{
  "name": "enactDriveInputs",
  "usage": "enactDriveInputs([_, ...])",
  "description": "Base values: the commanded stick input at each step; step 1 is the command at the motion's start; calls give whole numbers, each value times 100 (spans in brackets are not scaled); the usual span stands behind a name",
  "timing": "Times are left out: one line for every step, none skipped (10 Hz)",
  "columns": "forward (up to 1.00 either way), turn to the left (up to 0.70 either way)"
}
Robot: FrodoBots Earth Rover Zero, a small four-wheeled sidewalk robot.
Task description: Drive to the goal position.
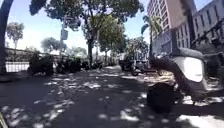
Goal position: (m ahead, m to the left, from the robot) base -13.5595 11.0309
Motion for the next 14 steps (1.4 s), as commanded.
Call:
enactDriveInputs([0,0])
enactDriveInputs([0,45])
enactDriveInputs([0,45])
enactDriveInputs([0,38])
enactDriveInputs([0,0])
enactDriveInputs([0,0])
enactDriveInputs([0,0])
enactDriveInputs([0,0])
enactDriveInputs([0,0])
enactDriveInputs([0,0])
enactDriveInputs([0,0])
enactDriveInputs([0,0])
enactDriveInputs([0,0])
enactDriveInputs([0,9])
